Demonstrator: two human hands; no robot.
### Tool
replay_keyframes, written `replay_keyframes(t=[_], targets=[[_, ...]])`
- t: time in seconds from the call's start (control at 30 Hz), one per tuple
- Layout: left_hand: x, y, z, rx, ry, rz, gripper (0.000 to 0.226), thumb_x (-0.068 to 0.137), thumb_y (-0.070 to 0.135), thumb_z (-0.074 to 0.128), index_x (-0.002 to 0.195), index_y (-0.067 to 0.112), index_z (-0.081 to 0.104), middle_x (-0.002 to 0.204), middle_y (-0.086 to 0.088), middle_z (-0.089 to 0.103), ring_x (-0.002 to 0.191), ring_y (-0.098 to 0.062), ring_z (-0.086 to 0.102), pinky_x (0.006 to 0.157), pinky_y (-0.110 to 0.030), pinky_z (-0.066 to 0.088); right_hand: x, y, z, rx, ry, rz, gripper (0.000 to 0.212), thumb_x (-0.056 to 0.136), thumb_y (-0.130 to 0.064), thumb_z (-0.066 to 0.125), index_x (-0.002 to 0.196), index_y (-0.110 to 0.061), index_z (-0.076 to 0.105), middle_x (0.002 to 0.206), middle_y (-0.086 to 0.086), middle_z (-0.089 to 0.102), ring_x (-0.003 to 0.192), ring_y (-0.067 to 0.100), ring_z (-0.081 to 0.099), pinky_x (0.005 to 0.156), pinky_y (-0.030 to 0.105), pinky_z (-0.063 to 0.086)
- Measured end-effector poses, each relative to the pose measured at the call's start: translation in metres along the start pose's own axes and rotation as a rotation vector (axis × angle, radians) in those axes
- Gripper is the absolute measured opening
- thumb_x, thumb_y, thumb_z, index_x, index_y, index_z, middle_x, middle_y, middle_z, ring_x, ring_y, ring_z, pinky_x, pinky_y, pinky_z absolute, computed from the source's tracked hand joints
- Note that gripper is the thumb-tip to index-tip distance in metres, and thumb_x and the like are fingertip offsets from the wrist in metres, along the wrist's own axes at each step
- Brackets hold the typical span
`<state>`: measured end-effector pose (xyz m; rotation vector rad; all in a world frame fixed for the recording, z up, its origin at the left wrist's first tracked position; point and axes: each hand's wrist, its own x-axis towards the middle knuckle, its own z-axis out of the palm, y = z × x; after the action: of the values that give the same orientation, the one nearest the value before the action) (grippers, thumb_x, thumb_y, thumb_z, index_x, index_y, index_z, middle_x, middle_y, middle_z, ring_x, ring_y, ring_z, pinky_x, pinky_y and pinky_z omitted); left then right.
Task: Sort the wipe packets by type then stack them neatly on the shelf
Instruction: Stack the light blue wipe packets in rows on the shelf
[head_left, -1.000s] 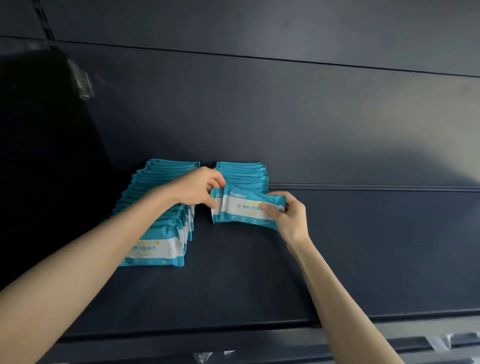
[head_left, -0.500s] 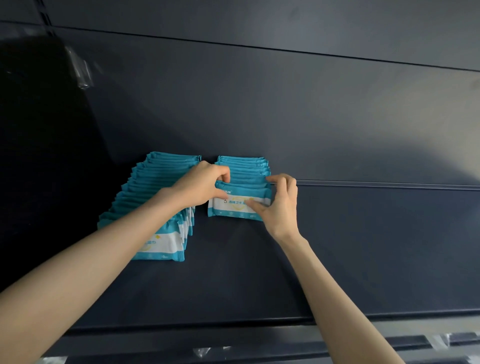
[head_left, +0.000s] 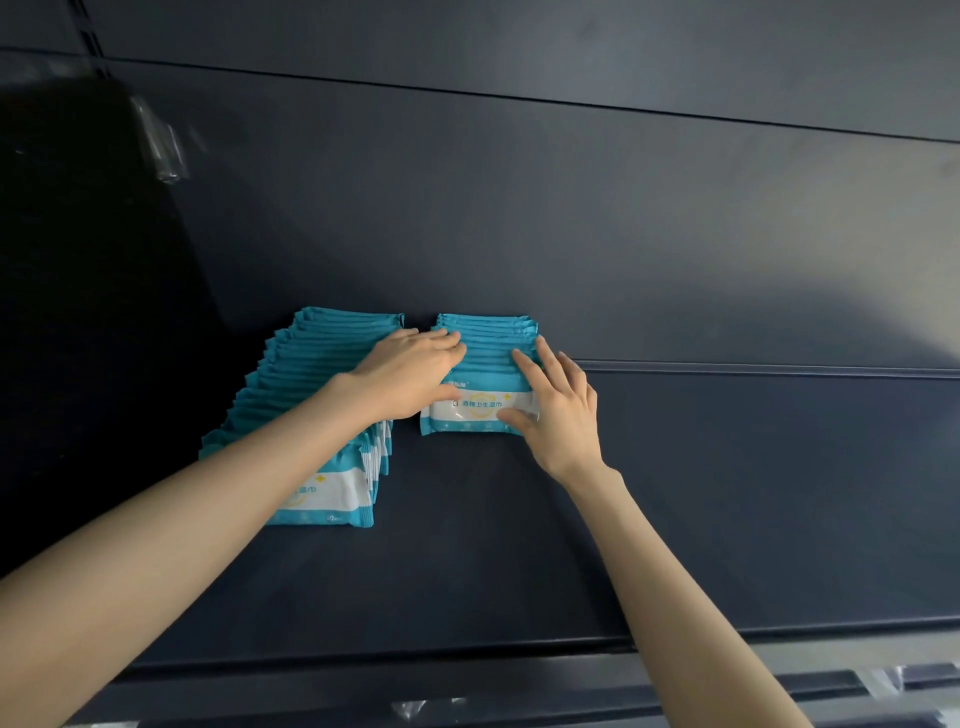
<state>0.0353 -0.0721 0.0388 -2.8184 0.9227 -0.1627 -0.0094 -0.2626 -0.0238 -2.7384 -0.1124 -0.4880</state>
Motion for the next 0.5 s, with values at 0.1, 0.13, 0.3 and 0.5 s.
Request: replay_keyframes(t=[0.1,0.13,0.3,0.5], targets=[[0.001,0.003,0.002,0.028,-0.031,-0.005,0.065,0.099,0.045,0.036,0.15,0.01,0.016,0.159,-0.006,0.009,0.146,-0.017,0.009,0.118,-0.036,0.012,0.002,0.0,-0.001,-0.031,-0.031,0.012,0.069,0.092,-0.041,0.056,0.15,-0.03,0.02,0.16,-0.005,0.006,0.145,0.025,0.006,0.115,0.041,0.01],[0.001,0.003,0.002,0.036,-0.035,-0.009,0.064,0.1,0.044,0.034,0.15,0.01,0.015,0.159,-0.007,0.008,0.146,-0.017,0.008,0.118,-0.037,0.012,0.002,0.0,-0.001,-0.043,-0.041,0.017,0.069,0.093,-0.042,0.055,0.15,-0.031,0.018,0.16,-0.005,0.005,0.145,0.025,0.005,0.115,0.041,0.009],[-0.003,0.008,-0.001,0.051,-0.051,-0.02,0.062,0.101,0.042,0.032,0.15,0.009,0.014,0.159,-0.007,0.008,0.146,-0.018,0.008,0.118,-0.039,0.012,-0.001,-0.005,-0.005,-0.094,-0.068,0.03,0.069,0.094,-0.044,0.051,0.151,-0.03,0.014,0.161,-0.004,0.001,0.146,0.027,0.004,0.115,0.041,0.009],[-0.013,0.015,-0.012,-0.044,-0.005,-0.053,0.061,0.098,0.041,0.043,0.148,0.01,0.025,0.156,-0.008,0.02,0.143,-0.024,0.018,0.116,-0.041,0.014,-0.008,-0.016,-0.026,-0.049,-0.083,0.058,0.065,0.094,-0.039,0.054,0.15,-0.026,0.022,0.161,0.001,0.001,0.145,0.026,0.004,0.114,0.041,0.012]])
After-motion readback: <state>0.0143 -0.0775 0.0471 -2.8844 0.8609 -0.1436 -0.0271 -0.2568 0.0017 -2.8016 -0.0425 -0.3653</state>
